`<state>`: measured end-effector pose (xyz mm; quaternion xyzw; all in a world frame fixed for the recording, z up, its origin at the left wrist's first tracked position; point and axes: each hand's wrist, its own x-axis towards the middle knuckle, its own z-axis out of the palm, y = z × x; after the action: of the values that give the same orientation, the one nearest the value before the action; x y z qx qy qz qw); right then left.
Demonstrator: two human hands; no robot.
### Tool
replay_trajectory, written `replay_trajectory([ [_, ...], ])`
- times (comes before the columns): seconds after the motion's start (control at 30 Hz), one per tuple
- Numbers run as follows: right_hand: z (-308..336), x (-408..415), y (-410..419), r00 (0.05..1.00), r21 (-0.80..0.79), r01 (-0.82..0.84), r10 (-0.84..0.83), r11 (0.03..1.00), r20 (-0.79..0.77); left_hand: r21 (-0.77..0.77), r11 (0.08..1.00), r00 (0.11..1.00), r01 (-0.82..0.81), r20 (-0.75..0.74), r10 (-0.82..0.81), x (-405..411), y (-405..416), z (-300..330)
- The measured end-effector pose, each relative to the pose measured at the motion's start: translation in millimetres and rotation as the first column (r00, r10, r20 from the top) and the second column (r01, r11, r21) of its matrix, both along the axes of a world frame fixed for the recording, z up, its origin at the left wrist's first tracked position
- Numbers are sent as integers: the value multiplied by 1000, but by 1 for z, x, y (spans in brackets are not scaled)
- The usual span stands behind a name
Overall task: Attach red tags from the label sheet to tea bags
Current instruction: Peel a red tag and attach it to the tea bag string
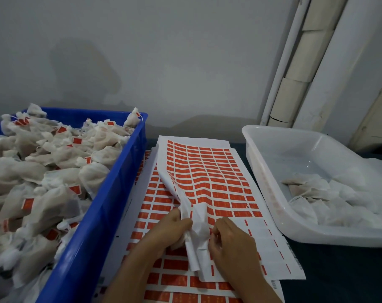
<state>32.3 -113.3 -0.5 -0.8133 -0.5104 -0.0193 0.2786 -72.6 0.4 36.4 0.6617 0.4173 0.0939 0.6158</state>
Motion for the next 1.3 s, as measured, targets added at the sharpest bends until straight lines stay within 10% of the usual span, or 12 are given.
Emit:
replay_trajectory([
  [1.3,-9,8,0,992,-77,-71,63,995,-108,51,994,993,93,-70,-90,-3,6,-3],
])
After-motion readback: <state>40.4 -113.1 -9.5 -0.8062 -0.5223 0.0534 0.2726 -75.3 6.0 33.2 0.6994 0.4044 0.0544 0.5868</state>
